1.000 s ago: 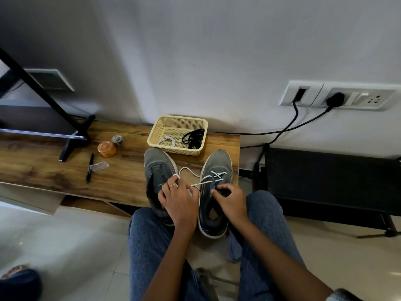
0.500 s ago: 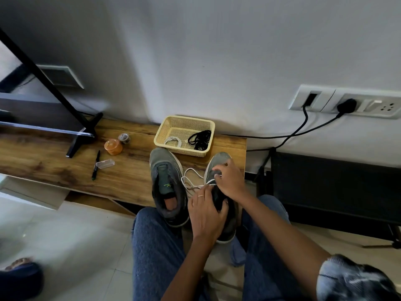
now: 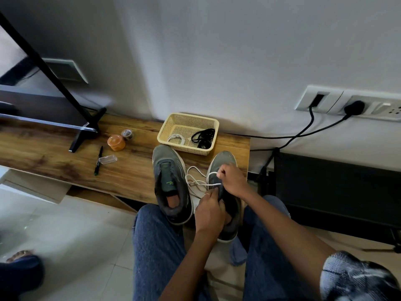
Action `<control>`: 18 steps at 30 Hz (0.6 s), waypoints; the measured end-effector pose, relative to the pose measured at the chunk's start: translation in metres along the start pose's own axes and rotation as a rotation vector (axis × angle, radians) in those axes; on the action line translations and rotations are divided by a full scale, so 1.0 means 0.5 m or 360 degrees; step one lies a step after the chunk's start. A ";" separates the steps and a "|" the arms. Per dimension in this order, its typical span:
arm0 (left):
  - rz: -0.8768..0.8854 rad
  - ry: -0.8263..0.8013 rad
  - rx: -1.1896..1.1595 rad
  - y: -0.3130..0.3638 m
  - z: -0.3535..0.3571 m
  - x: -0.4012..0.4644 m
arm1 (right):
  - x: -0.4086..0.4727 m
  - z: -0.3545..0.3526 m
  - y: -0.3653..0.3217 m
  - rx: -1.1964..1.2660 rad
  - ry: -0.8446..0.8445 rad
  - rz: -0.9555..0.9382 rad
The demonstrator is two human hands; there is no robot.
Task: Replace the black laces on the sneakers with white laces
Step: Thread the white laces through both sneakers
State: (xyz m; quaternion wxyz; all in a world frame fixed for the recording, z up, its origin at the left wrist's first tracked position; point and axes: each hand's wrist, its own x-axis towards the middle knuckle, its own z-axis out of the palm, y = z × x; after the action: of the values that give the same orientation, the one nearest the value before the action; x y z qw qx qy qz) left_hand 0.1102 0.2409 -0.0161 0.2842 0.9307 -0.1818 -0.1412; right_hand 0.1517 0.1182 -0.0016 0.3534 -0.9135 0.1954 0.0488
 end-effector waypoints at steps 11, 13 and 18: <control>-0.0030 -0.0038 0.0091 -0.001 -0.003 -0.002 | -0.022 -0.125 -0.130 0.0741 -0.0240 -0.0019; -0.0050 -0.0058 0.0082 0.002 -0.007 -0.003 | -0.032 -0.168 -0.159 0.0847 -0.0229 -0.0128; -0.0060 -0.0063 0.0075 0.008 -0.013 -0.007 | -0.049 -0.239 -0.195 0.1037 -0.0076 -0.0277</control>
State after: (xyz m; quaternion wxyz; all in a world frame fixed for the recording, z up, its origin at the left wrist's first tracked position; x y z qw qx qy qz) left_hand 0.1086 0.2423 -0.0083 0.2558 0.9374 -0.1730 -0.1607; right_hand 0.1617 0.1124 0.1542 0.6342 -0.7643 0.1138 -0.0252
